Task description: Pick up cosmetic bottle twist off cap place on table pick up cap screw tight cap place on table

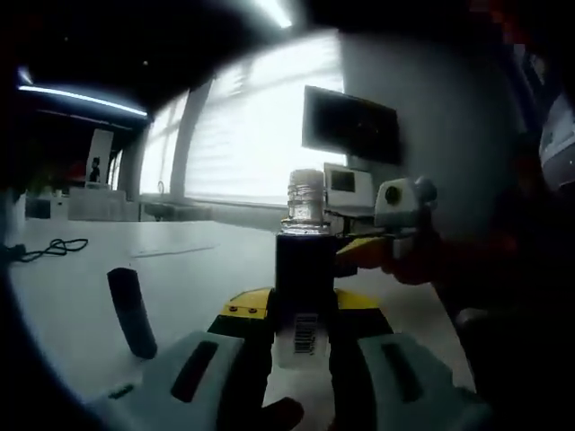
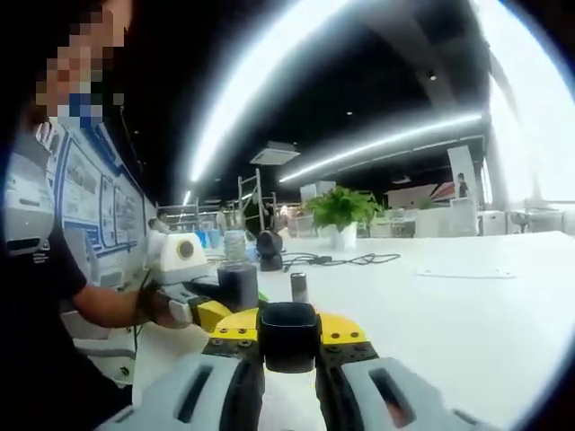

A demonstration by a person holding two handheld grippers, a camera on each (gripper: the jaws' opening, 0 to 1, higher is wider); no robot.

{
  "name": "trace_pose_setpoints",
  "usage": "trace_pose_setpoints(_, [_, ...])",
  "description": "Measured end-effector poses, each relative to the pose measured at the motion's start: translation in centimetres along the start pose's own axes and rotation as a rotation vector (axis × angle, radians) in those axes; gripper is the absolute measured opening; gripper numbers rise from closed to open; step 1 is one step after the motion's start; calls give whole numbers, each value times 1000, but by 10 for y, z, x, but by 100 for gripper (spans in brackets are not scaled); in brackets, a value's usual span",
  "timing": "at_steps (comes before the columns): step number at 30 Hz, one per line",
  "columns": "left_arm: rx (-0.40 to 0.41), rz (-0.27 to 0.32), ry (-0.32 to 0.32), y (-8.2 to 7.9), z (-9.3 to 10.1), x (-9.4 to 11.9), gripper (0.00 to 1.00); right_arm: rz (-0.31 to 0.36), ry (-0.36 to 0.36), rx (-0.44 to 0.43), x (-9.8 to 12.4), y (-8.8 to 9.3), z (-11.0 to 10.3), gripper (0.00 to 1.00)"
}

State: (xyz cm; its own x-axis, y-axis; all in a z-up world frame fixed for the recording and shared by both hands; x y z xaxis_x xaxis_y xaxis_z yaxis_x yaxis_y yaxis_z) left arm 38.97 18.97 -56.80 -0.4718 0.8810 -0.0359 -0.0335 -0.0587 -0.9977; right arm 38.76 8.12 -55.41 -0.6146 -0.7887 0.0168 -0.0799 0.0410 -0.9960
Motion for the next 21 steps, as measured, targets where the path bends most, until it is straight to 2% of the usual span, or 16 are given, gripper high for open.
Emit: trace_pose_setpoints(21, [-5,-72,-17,21,-14,-29,13,-104,35,16,1,30,19,16])
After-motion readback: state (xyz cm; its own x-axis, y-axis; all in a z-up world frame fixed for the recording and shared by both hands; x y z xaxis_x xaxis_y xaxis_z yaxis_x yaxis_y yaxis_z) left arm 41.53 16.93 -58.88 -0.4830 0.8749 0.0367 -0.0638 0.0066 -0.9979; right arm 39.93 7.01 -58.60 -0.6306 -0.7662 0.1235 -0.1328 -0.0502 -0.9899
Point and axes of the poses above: the point that each gripper's makers call its tool centre point, and the gripper's own axes: x roughly backward along the fingers, z roughly to its right, y roughly out of its underside, the point moved 3 cm from there along x, roughly backward along the fingers, and after that the axes turned 1 degree about -y, right-handed, at the moved point
